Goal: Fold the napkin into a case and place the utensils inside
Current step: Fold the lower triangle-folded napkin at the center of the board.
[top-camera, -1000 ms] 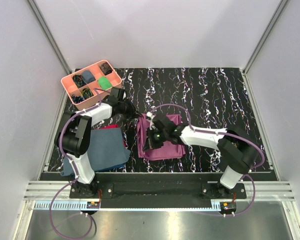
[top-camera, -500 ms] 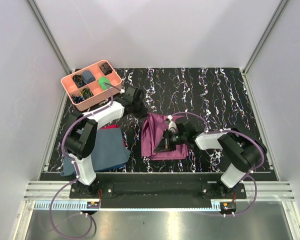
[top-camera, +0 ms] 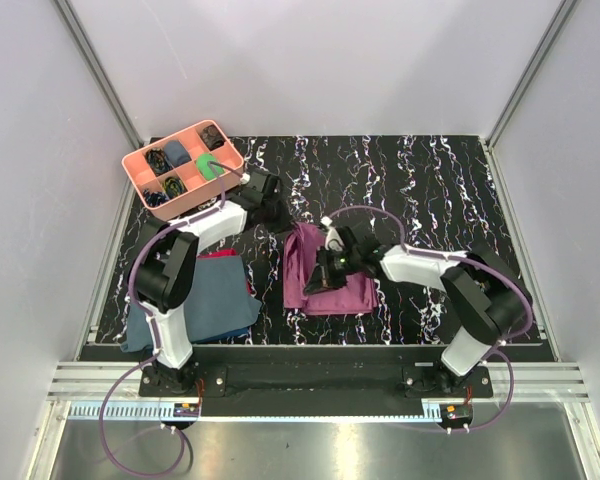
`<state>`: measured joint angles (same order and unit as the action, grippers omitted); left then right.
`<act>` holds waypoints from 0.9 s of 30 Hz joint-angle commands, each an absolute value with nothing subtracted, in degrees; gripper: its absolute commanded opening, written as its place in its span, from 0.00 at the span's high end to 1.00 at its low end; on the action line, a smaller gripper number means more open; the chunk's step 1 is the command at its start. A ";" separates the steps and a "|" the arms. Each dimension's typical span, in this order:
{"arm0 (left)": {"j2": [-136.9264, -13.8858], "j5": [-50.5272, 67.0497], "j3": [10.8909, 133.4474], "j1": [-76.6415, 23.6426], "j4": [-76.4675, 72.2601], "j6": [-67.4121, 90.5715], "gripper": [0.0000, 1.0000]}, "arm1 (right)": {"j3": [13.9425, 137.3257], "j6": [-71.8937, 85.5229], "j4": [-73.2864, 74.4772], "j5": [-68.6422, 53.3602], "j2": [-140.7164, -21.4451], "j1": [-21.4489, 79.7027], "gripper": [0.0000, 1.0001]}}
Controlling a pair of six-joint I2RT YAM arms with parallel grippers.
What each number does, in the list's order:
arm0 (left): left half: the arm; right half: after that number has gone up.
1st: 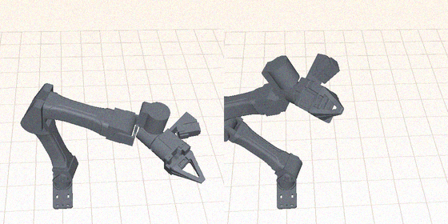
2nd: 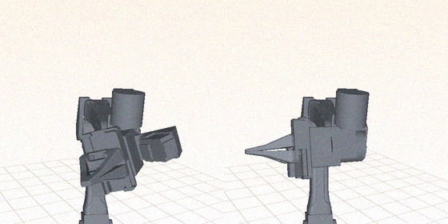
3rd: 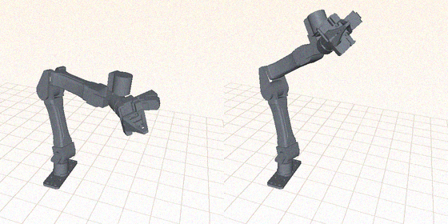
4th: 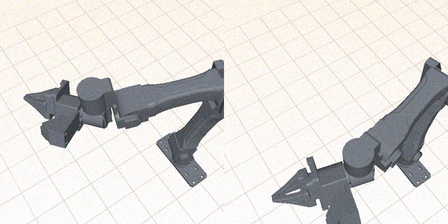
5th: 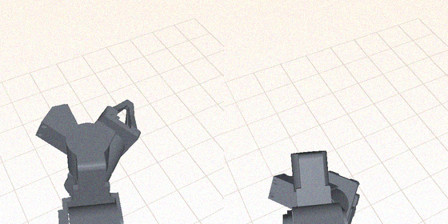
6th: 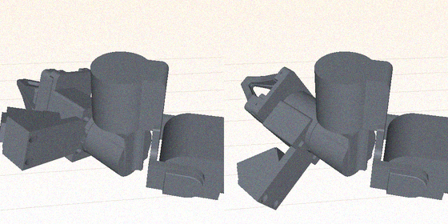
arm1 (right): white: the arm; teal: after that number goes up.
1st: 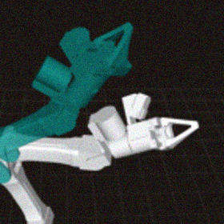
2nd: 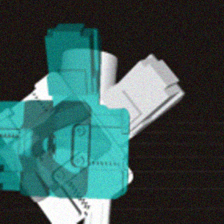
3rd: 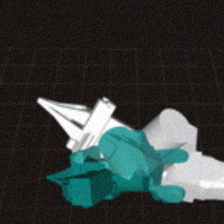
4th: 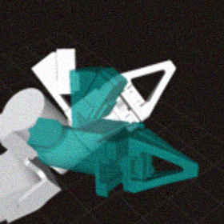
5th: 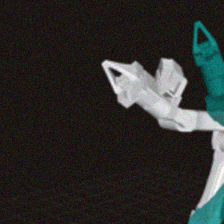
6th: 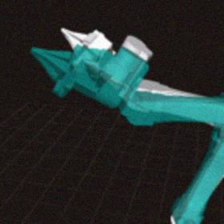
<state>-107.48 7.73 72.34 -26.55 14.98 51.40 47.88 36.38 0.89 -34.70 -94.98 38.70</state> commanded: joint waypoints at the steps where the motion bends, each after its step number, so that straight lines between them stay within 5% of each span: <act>1: -106.26 12.91 70.32 -24.09 9.23 49.22 1.00 | 54.91 34.98 7.03 -29.81 -99.39 44.28 0.80; 6: -105.82 17.22 67.42 -22.85 7.04 50.45 1.00 | 59.67 35.33 12.28 -23.04 -101.34 48.07 0.58; 10: -105.38 19.86 64.43 -22.15 3.27 53.51 1.00 | 64.41 34.63 17.66 -15.14 -103.44 51.06 0.52; 27: -105.12 23.55 61.44 -19.78 0.18 55.90 1.00 | 76.64 29.36 31.46 4.04 -111.70 59.06 0.44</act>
